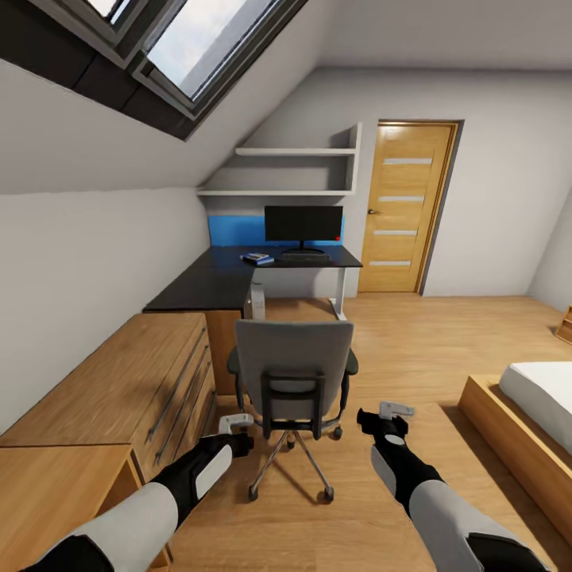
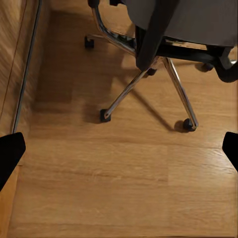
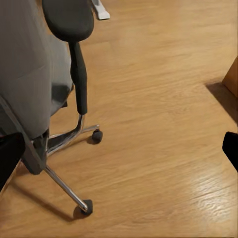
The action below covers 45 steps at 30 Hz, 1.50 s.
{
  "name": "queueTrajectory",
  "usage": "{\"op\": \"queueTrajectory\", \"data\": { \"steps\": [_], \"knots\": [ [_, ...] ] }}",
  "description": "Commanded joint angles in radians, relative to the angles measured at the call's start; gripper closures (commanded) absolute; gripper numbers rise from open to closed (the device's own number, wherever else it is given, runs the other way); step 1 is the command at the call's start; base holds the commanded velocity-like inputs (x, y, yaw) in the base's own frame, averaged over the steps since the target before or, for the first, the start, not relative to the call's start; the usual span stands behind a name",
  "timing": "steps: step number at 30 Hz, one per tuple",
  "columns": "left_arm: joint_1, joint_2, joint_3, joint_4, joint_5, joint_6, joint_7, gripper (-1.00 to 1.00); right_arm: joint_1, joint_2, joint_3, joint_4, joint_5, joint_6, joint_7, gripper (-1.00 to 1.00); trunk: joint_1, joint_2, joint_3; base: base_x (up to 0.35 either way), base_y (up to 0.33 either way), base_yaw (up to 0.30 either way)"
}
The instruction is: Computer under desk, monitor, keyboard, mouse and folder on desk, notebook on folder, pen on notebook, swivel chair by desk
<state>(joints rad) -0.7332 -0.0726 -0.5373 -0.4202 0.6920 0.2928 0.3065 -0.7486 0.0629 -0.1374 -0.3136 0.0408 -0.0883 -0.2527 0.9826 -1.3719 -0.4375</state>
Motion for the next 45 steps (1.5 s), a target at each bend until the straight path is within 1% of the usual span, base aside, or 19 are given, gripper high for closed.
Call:
{"op": "queueTrajectory", "data": {
  "steps": [1,4,5,6,8,9,12,14,18,22,25,27,30,31,39,40,42,44,45],
  "knots": [
    [-0.011,0.001,-0.008,-0.002,0.01,0.018,0.009,-1.0,-0.019,-0.003,-0.007,0.013,-0.003,0.016,0.002,-1.0,0.004,-0.008,-0.004,0.0,0.0,0.0],
    [-0.02,0.001,-0.007,0.003,0.01,0.032,0.009,-1.0,-0.034,-0.007,-0.01,0.025,-0.019,0.036,0.007,-1.0,0.015,-0.029,-0.014,0.0,0.0,0.0],
    [-0.023,0.0,-0.006,0.013,0.01,0.036,0.008,-1.0,-0.04,-0.007,-0.01,0.031,-0.033,0.042,0.011,-1.0,0.019,-0.036,-0.017,0.0,0.0,0.0],
    [-0.026,0.0,-0.003,0.032,0.01,0.036,0.004,-1.0,-0.045,-0.004,-0.009,0.037,-0.047,0.046,0.014,-1.0,0.023,-0.043,-0.02,0.0,0.0,0.0],
    [-0.028,0.002,-0.002,0.046,0.008,0.027,0.002,-1.0,-0.048,-0.002,-0.008,0.041,-0.058,0.05,0.017,-1.0,0.031,-0.057,-0.026,0.0,0.0,0.0],
    [-0.029,0.019,-0.003,0.066,0.009,-0.047,0.001,-1.0,-0.048,0.0,-0.008,0.039,-0.065,0.045,0.017,-1.0,0.035,-0.064,-0.029,0.0,0.0,0.0],
    [-0.029,0.026,-0.005,0.089,0.009,-0.088,0.0,-1.0,-0.047,0.003,-0.008,0.04,-0.066,0.043,0.016,-1.0,0.046,-0.085,-0.039,0.0,0.0,0.0],
    [-0.029,0.024,-0.009,0.11,0.007,-0.12,-0.001,-1.0,-0.046,0.008,-0.008,0.041,-0.067,0.041,0.016,-1.0,0.054,-0.099,-0.045,0.0,0.0,0.0],
    [-0.029,0.009,-0.012,0.151,0.003,-0.164,-0.002,-1.0,-0.043,0.016,-0.008,0.042,-0.067,0.039,0.019,-1.0,0.069,-0.127,-0.058,0.0,0.0,0.0],
    [-0.029,-0.016,-0.014,0.197,0.001,-0.251,-0.003,-1.0,-0.04,0.02,-0.007,0.042,-0.067,0.029,0.02,-1.0,0.084,-0.155,-0.07,0.0,0.0,0.0],
    [-0.029,-0.036,-0.015,0.221,0.0,-0.282,-0.003,-1.0,-0.038,0.021,-0.007,0.043,-0.066,0.026,0.022,-1.0,0.096,-0.176,-0.08,0.0,0.0,0.0],
    [-0.029,-0.044,-0.014,0.228,0.0,-0.29,-0.003,-1.0,-0.032,0.021,-0.006,0.043,-0.064,0.022,0.025,-1.0,0.104,-0.19,-0.086,0.0,0.0,0.0],
    [-0.029,-0.047,-0.014,0.231,0.0,-0.293,-0.004,-1.0,-0.022,0.021,-0.005,0.044,-0.062,0.007,0.03,-1.0,0.115,-0.211,-0.095,0.0,0.0,0.0],
    [-0.029,-0.048,-0.014,0.232,0.0,-0.293,-0.004,-1.0,-0.009,0.023,-0.002,0.044,-0.059,-0.03,0.036,-1.0,0.119,-0.218,-0.098,0.0,0.0,0.0],
    [-0.029,-0.047,-0.013,0.233,0.0,-0.295,-0.004,-1.0,0.006,0.027,-0.001,0.041,-0.058,-0.088,0.035,-1.0,0.15,-0.274,-0.123,0.0,0.0,0.0],
    [-0.029,-0.046,-0.013,0.233,0.0,-0.297,-0.004,-1.0,0.007,0.028,-0.001,0.041,-0.058,-0.118,0.033,-1.0,0.153,-0.281,-0.127,0.0,0.0,0.0],
    [-0.029,-0.046,-0.013,0.233,0.0,-0.297,-0.004,-1.0,0.007,0.029,-0.001,0.042,-0.059,-0.132,0.033,-1.0,0.161,-0.295,-0.133,0.0,0.0,0.0],
    [-0.029,-0.046,-0.013,0.233,0.0,-0.298,-0.003,-1.0,0.007,0.031,-0.001,0.043,-0.059,-0.144,0.032,-1.0,0.169,-0.309,-0.139,0.0,0.0,0.0],
    [-0.029,-0.047,-0.015,0.233,0.0,-0.299,-0.003,-1.0,0.008,0.04,-0.002,0.044,-0.059,-0.157,0.031,-1.0,0.173,-0.316,-0.142,0.0,0.0,0.0]
  ]
}}
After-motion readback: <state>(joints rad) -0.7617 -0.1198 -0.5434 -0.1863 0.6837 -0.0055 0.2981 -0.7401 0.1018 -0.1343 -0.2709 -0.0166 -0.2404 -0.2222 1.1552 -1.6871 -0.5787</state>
